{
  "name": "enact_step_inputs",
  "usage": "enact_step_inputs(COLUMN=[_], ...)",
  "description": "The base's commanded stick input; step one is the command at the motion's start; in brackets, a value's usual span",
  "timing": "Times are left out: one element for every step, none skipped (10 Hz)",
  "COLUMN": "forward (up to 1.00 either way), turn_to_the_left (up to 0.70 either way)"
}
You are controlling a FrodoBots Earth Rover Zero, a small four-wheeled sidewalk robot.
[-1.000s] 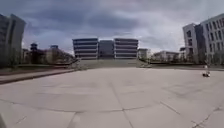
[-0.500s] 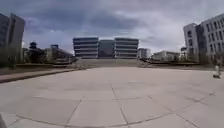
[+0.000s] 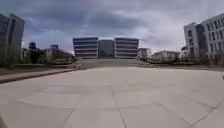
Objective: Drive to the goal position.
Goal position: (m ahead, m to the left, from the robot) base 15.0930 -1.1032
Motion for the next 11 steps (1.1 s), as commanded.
enact_step_inputs(forward=[0.70,0.70,0.70,0.70,0.70,0.70,0.70,0.70,0.70,0.70,0.70], turn_to_the_left=[0.00,0.00,0.00,0.00,0.00,0.00,0.00,0.00,0.00,0.00,0.00])
